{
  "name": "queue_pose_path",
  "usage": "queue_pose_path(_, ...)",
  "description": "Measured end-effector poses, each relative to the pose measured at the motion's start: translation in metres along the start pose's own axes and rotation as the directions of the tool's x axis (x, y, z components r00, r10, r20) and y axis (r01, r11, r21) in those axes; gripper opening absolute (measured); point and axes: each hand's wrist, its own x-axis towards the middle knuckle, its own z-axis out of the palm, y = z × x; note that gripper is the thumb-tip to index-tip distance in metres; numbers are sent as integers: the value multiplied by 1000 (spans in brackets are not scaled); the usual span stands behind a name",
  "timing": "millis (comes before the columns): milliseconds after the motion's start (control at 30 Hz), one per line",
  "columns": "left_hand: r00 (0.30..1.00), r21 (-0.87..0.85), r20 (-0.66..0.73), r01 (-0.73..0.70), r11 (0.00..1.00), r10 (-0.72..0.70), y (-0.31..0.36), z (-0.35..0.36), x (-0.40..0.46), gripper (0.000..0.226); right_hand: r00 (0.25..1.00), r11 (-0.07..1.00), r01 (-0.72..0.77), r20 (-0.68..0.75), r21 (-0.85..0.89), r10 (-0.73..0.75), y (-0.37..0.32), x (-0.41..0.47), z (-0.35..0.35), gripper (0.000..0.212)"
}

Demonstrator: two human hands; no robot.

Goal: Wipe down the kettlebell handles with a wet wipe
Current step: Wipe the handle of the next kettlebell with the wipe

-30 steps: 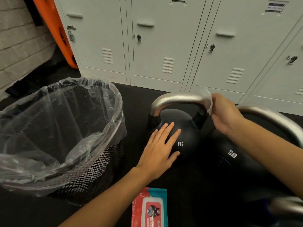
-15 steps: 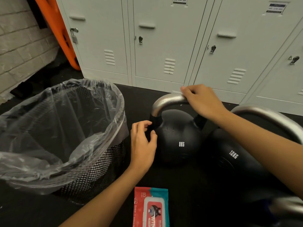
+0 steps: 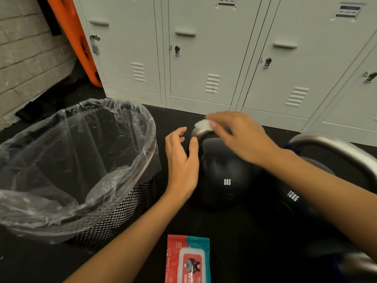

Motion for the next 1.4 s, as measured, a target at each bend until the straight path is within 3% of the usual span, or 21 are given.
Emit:
queue_pose_path(67, 996, -7, -11, -84, 996, 84, 7, 2, 7, 31, 995, 997, 75, 59, 25, -76, -2, 1, 0, 32)
queue_pose_path(200, 948, 106, 75, -315, 943, 309, 18, 5, 16, 35, 982, 956, -146, 154, 254, 110, 4, 6, -18, 35)
queue_pose_path(267, 924, 114, 150, -370, 922, 352, 25, 8, 22, 35, 963, 856, -263, 174, 445, 205, 6, 9, -23, 39)
queue_pose_path(367, 886, 228, 314, -418, 879, 340, 37, 16, 29, 37, 909, 623, -341, 78, 704, 410, 12, 14, -30, 36)
queue_pose_path(467, 857, 428, 403, -487, 761, 322, 38, 23, 37, 39, 840, 633, -395, -17, 666, 542, 23, 13, -31, 29)
queue_pose_path(533, 860, 475, 407, -486, 733, 306, 33, 22, 42, 38, 824, 636, -445, 10, 630, 566, 29, 8, -25, 27)
queue_pose_path(733, 966, 205, 202, -204, 957, 163, -2, 9, 25, 39, 820, 690, -485, 6, 538, 572, 36, 0, -19, 24)
queue_pose_path(933, 979, 169, 176, -135, 976, 105, -40, -9, 3, 48, 840, 734, -477, 6, 483, 542, 39, -5, -17, 23)
queue_pose_path(1133, 977, 241, 213, -36, 970, -17, -57, -9, -7, 54, 852, 756, -458, -12, 467, 524, 37, -7, -15, 23)
queue_pose_path(1400, 987, 177, 73, -152, 972, 141, -21, 0, 15, 52, 817, 698, -479, -20, 533, 576, 35, -6, -14, 17)
